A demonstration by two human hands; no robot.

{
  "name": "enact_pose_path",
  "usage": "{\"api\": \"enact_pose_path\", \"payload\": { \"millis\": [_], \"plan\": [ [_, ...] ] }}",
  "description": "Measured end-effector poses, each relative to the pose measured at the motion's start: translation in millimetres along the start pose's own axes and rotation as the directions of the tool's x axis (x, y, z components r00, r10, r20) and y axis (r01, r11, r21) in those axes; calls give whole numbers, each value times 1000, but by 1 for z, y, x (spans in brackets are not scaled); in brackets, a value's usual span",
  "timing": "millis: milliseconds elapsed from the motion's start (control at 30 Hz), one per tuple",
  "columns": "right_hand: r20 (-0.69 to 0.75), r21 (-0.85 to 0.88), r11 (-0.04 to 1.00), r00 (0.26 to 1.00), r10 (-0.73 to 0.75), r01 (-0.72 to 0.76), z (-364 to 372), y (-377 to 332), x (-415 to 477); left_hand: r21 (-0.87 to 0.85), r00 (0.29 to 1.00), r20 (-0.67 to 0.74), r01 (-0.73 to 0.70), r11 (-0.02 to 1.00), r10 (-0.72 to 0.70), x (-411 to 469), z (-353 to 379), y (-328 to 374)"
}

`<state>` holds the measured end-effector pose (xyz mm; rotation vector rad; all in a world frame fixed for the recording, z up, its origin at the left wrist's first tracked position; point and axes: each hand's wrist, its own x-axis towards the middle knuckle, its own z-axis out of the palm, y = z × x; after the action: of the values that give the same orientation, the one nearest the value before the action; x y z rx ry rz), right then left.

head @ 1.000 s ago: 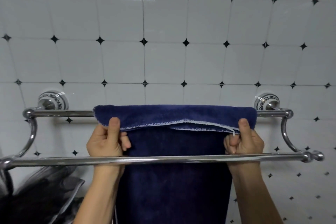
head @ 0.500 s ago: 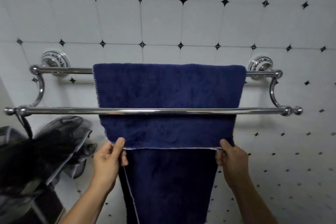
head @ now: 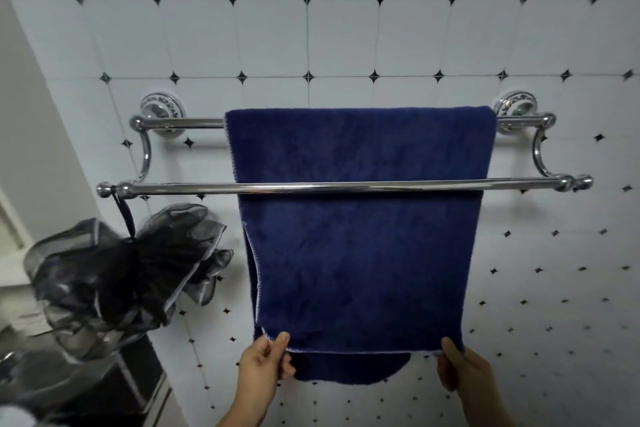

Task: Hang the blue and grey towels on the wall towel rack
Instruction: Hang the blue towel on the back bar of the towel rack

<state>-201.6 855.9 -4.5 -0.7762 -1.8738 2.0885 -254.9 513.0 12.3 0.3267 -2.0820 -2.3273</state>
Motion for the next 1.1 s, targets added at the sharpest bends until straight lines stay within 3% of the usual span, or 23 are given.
{"api": "enact_pose_path", "payload": {
  "millis": [200, 400, 567, 667, 733, 833, 933, 1100],
  "plan": [
    [-96, -78, 994, 993, 67, -74, 5, 10, -27, -63, 999, 39, 37, 997, -34, -16, -12, -20],
    [-24, -208, 976, 998, 64, -68, 4, -10, -27, -212, 999, -31, -31, 977, 25, -28, -24, -13],
    [122, -192, 957, 973, -196, 217, 2, -65, -19, -160, 976, 68, -195, 968, 208, -38, -30, 15],
    [195, -130, 951, 948, -252, 280, 10, -107, -14, -50, 922, 125, -362, 931, 366, -37, -34, 37],
    [241, -125, 941, 929, -279, 315, 18, -126, -10, -18, 904, 157, -400, 916, 398, -37, -35, 46],
    [264, -156, 929, 920, -289, 337, 23, -135, -4, 14, 902, 206, -390, 921, 379, -37, -31, 47],
    [275, -169, 934, 925, -263, 316, 18, -129, -2, 95, 930, 142, -353, 931, 339, -26, -27, 43],
    [230, -153, 944, 940, -253, 292, 3, -116, -1, 130, 974, 145, -191, 973, 172, -12, -34, 24]
  ]
}}
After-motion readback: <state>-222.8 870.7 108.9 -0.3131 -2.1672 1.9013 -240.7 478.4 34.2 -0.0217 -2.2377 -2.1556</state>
